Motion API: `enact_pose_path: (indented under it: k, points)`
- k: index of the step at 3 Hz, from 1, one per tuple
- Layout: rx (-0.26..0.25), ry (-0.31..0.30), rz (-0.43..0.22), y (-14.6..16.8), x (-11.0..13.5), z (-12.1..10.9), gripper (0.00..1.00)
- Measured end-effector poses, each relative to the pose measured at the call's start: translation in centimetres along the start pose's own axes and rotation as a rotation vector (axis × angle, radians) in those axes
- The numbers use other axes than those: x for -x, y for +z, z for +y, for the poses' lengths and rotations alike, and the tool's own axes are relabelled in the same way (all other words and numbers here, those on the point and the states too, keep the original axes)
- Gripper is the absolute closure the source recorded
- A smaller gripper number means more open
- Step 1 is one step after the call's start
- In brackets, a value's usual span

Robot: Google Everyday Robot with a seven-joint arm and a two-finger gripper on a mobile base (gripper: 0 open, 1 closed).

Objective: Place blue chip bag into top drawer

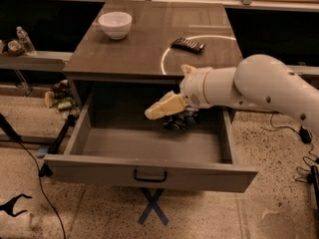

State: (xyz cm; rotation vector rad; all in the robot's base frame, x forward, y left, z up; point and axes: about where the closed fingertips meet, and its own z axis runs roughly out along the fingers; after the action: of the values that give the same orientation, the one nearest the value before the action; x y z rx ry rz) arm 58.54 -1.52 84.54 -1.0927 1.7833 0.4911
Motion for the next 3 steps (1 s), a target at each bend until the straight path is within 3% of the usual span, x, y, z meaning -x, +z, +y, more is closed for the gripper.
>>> enact_pose_path:
  k: [2,3]
  points:
    - [-0.13,0.116,-0.211,-5.0,6.1,-8.2,0.48]
    - [-0.172,0.164,-0.331,-7.6,9.6,-11.4,0.71]
